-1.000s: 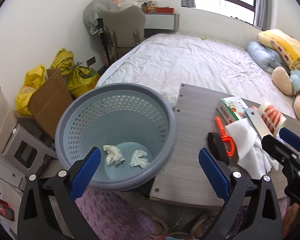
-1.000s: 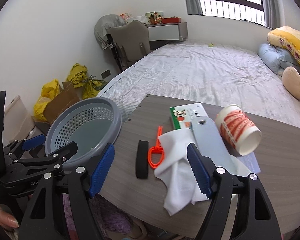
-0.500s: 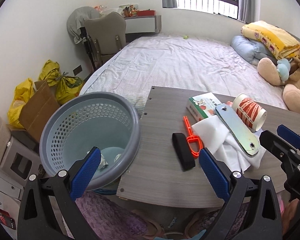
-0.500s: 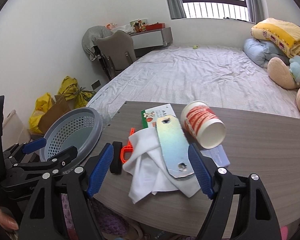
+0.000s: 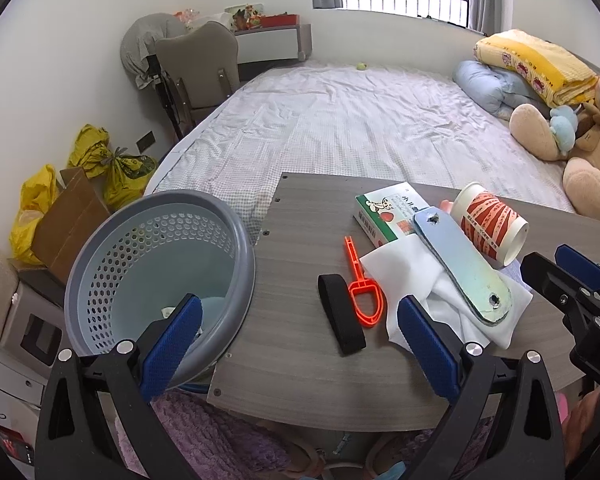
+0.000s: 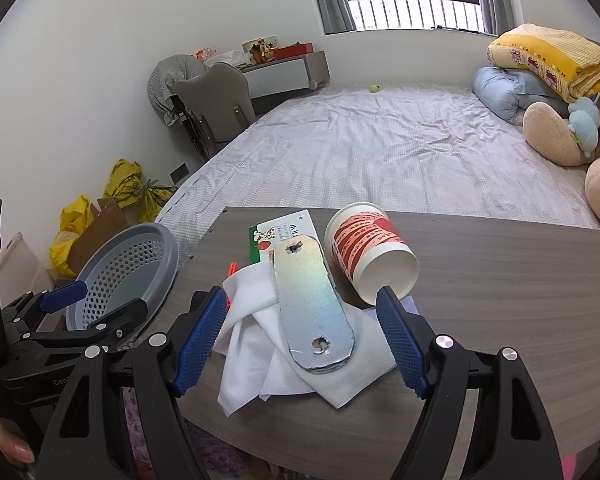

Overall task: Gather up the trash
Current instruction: 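Grasp the red-patterned paper cup with the right gripper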

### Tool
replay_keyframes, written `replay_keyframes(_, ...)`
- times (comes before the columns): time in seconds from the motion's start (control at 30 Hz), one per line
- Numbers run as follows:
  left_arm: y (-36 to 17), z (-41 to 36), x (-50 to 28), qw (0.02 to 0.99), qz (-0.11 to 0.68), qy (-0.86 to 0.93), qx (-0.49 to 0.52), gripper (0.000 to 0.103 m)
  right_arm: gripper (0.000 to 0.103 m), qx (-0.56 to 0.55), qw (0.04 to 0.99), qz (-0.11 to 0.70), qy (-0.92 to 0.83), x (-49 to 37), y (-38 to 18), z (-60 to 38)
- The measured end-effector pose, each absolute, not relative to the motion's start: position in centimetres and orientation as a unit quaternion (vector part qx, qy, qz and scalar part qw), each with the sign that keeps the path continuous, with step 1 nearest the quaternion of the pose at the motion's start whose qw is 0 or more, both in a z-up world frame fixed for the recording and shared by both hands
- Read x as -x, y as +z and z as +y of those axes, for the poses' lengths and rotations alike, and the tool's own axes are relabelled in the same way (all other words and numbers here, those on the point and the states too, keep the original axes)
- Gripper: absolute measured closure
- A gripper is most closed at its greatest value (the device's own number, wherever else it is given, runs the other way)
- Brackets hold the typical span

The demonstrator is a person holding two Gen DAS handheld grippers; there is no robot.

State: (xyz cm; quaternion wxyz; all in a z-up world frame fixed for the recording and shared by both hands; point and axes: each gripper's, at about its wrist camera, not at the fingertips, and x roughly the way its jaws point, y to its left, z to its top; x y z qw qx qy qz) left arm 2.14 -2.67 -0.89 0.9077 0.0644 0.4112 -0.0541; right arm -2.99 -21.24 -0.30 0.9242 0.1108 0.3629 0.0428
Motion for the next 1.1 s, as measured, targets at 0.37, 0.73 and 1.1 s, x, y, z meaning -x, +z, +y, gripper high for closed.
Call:
replay_keyframes(0.37, -0.7, -2.8, -3.8, 0.907, 0.415, -0.047, -0.062, 0.007, 0.029, -0.108, 0.922, 0.369, 0.044, 1.0, -0.2, -21.7)
replay_keyframes(0.73, -0.8, -2.8, -4.9, 0.904, 0.420, -0.052, -0.057, 0.007, 0.029, -0.100, 0.921, 0.374, 0.041, -0.3, 0.0, -21.7)
replay_keyframes(1.1, -1.6, -2.4, -5.8, 0.900, 0.429, -0.052, -0.053, 0.007, 0.029, -0.100, 0.915, 0.389, 0.032, -1.6, -0.7, -21.7)
